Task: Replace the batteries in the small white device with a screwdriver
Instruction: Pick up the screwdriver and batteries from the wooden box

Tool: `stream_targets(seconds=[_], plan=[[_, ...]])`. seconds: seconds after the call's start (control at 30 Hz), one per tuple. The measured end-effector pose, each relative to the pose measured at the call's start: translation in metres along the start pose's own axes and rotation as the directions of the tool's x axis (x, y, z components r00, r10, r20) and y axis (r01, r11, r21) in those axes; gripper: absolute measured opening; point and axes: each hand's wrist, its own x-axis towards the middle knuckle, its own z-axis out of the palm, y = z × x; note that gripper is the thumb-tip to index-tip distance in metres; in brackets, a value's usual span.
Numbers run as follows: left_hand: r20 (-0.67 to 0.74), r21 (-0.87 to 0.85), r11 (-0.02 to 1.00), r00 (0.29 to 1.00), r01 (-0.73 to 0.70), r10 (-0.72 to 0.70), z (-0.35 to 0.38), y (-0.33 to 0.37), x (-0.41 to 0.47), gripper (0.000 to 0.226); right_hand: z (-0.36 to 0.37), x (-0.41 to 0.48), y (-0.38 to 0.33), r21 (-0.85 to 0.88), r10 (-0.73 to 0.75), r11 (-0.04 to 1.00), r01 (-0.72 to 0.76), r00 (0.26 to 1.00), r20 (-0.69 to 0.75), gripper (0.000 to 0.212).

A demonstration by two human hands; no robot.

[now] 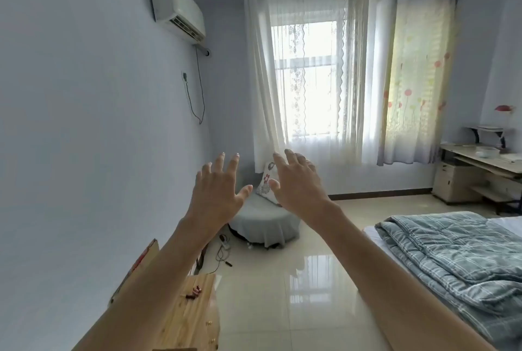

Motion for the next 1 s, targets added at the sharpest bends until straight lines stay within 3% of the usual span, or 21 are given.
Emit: stream_targets(seconds=[0.33, 0.63, 1.0], plan=[[-0.003, 0.032, 0.998, 0.999, 0.052, -0.052, 0.067, -0.004, 0.059, 0.077, 0.060, 0.078, 0.025, 0.059, -0.075, 0.996, 0.072, 0.995, 0.065, 0.067], [-0.086, 0.105, 0.969, 0.973, 0.223, -0.215, 0.105, -0.008, 0.167, 0.077, 0.100, 0.197, 0.102, 0.094, -0.186, 0.979, 0.181, 0.981, 0.049, 0.066], [-0.066, 0.212, 0.915, 0.939, 0.344, -0.338, 0.155, -0.032, 0.239, 0.077, 0.163, 0.289, 0.115, 0.239, -0.309, 0.929, 0.282, 0.947, 0.082, 0.061]])
